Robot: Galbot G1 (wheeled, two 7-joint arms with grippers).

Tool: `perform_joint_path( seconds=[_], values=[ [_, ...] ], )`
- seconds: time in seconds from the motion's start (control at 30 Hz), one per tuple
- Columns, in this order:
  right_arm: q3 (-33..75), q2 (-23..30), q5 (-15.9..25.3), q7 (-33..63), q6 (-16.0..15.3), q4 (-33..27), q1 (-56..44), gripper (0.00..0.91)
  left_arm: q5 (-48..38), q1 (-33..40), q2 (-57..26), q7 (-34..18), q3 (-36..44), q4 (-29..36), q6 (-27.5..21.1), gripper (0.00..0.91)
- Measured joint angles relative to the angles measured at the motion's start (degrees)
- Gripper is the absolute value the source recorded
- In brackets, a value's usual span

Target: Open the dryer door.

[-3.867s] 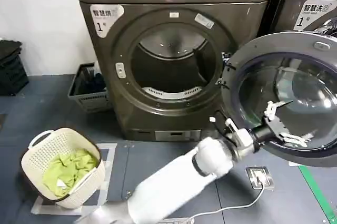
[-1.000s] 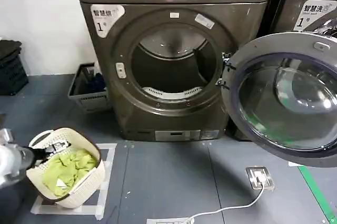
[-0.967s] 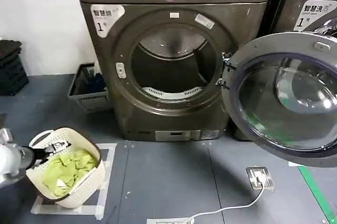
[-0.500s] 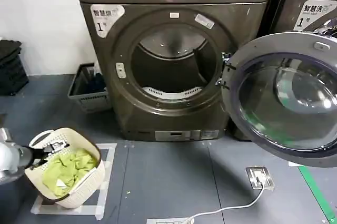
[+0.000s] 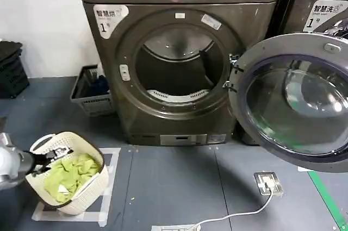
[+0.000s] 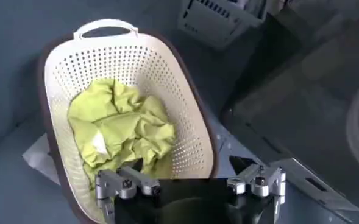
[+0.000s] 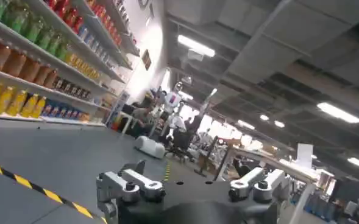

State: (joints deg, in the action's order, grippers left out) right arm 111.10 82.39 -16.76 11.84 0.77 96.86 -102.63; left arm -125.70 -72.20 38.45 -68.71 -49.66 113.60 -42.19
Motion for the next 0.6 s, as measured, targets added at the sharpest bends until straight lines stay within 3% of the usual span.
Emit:
perform_joint_path(
  seconds=[0.6],
  values=[
    [0.26,0.18,0.34,-0.27,-0.23,0.13,0.0,0.907,-2.71,0.13,-0.29,-0.92,-0.02,-0.45,0.0,0.907]
  ],
)
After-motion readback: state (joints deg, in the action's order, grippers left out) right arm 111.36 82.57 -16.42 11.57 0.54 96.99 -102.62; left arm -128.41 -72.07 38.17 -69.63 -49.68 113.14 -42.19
